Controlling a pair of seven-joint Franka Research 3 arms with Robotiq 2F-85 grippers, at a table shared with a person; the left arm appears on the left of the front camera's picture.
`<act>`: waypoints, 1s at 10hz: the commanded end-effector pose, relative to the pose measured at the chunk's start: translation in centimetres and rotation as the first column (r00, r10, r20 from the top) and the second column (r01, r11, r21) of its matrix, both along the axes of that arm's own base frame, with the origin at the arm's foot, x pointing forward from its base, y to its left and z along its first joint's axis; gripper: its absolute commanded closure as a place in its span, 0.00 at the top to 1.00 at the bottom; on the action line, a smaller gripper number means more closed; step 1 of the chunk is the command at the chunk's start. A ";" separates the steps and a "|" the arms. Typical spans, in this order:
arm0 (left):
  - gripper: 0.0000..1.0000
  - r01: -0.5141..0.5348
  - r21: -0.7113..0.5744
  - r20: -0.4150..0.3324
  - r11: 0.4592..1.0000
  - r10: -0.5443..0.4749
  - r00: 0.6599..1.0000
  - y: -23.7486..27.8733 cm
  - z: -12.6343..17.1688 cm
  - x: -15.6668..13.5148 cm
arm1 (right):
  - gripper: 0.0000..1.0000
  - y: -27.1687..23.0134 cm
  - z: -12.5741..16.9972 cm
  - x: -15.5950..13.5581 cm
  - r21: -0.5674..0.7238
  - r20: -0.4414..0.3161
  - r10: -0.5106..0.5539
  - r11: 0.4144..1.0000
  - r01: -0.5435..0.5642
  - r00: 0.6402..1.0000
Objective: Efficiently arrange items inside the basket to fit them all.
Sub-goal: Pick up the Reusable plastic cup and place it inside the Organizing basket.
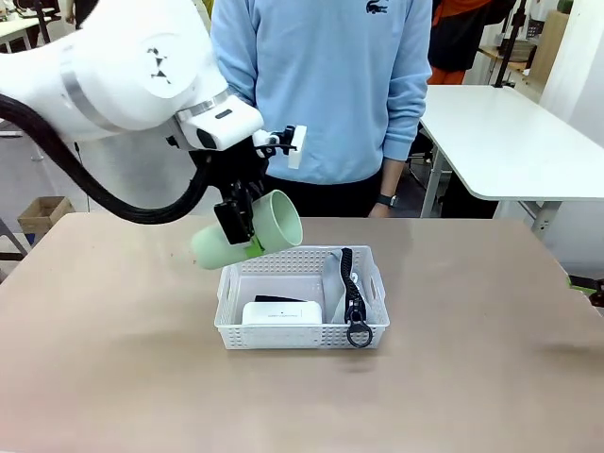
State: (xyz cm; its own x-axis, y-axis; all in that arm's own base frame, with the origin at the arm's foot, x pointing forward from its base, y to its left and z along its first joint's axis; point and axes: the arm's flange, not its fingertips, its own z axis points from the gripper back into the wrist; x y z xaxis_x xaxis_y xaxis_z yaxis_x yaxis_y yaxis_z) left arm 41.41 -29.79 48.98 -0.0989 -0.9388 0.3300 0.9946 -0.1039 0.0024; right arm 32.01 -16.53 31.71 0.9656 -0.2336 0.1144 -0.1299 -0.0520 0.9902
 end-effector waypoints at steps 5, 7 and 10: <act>0.91 -0.023 -0.030 0.005 0.999 0.023 1.000 0.1 -0.8 0.1 | 1.00 0.1 0.4 -0.2 0.006 0.006 0.000 1.000 0.000 1.000; 0.91 -0.074 -0.005 -0.054 0.997 0.074 0.996 -1.9 -3.3 2.3 | 1.00 0.1 0.4 -0.2 0.006 0.006 0.000 1.000 0.000 1.000; 0.91 -0.178 0.064 -0.048 0.982 0.181 0.982 -4.7 -5.2 4.8 | 1.00 0.1 0.4 -0.2 0.006 0.006 0.000 1.000 0.000 1.000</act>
State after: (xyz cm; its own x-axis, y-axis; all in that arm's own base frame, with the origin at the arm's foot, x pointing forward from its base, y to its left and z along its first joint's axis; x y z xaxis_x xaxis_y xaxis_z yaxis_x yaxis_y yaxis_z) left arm 45.48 -32.94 42.78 0.0558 -0.9476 0.3146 0.9967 0.0345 -0.0730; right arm 32.01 -16.52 31.71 0.9656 -0.2335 0.1143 -0.1298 -0.0522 0.9902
